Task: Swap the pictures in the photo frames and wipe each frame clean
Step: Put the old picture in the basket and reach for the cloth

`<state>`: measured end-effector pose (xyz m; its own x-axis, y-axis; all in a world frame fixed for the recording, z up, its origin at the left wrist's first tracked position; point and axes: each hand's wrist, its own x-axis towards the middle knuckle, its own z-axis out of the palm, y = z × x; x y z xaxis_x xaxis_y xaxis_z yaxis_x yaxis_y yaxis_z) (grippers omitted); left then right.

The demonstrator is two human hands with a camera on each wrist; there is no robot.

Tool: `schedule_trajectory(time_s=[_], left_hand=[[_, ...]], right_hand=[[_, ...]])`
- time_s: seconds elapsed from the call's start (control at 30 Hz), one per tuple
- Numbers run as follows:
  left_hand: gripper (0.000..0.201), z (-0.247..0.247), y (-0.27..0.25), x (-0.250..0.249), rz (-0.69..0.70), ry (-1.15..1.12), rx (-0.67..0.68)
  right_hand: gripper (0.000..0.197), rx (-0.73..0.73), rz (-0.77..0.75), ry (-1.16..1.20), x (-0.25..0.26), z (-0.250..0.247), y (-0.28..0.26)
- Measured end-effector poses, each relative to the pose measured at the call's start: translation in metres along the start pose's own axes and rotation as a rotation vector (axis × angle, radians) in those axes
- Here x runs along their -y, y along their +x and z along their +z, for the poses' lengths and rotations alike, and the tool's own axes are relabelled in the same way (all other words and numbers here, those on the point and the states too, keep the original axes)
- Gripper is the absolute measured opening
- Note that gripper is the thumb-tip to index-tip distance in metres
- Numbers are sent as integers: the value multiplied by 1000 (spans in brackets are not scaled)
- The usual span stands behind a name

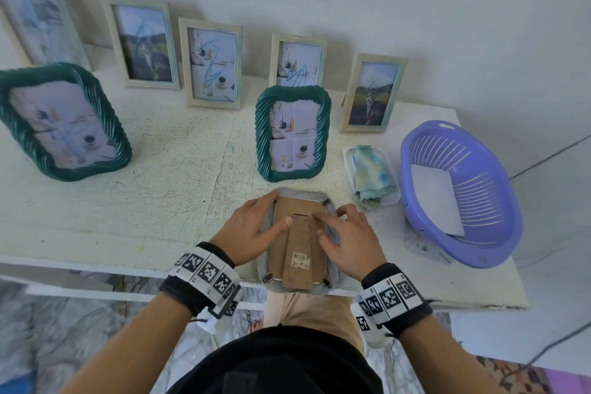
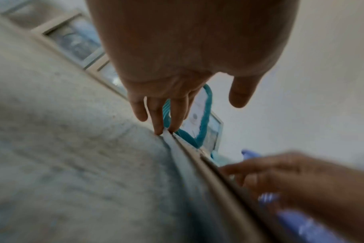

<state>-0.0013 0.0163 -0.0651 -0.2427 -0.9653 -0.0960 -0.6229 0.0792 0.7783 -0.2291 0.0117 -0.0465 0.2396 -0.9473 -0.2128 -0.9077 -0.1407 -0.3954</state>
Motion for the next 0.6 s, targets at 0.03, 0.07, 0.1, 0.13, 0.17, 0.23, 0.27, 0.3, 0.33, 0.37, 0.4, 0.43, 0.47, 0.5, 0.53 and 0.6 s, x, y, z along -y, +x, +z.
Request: schedule_trajectory(time_s=[0.03,0.07,0.1,0.13,0.17,0.23,0.27,0.3,0.33,0.37,0.4,0.43,0.47,0.5,0.53,0.6], left_hand=[[76,-1,1,-3,-40,-107,-3],[69,-3,1,-6,-92,-224,-19],[63,-5,3,-6,-148,-343,-36],[60,-8,4,-7,-198,-454,-60],[62,-10,5,-6,-242,-543,-88],[56,-10,6,-3,-286,-655,-108],[48,-9,5,-3,-290,-677,-100],[43,-7,5,-3,-288,-684,-85],[42,-4,4,-3,-280,-684,-75],[43,-3,4,-3,-273,-672,-73],[44,-3,4,-2,-257,-652,-73],[46,-4,5,0,-246,-628,-72],[47,-5,5,2,-238,-599,-75],[46,-7,6,3,-231,-549,-79],[43,-9,6,5,-215,-488,-86],[39,-11,7,4,-184,-394,-84]], right_hand=[[52,-1,2,0,0,0,0],[52,-2,4,1,0,0,0],[52,-2,4,1,1,0,0],[53,-1,4,1,1,-1,0],[53,-1,5,1,2,-1,0],[52,-6,3,4,2,-1,0],[52,-7,2,7,2,0,0],[52,-6,2,7,2,0,0],[52,-4,2,0,2,0,0],[52,-2,2,-11,1,0,0],[52,-3,1,-19,1,0,0],[51,-3,0,-25,1,1,0],[52,-3,0,-28,0,1,0],[53,-5,-1,-26,0,2,-1],[55,-11,-4,-19,-1,2,-1],[58,-18,-6,-4,-1,2,0]])
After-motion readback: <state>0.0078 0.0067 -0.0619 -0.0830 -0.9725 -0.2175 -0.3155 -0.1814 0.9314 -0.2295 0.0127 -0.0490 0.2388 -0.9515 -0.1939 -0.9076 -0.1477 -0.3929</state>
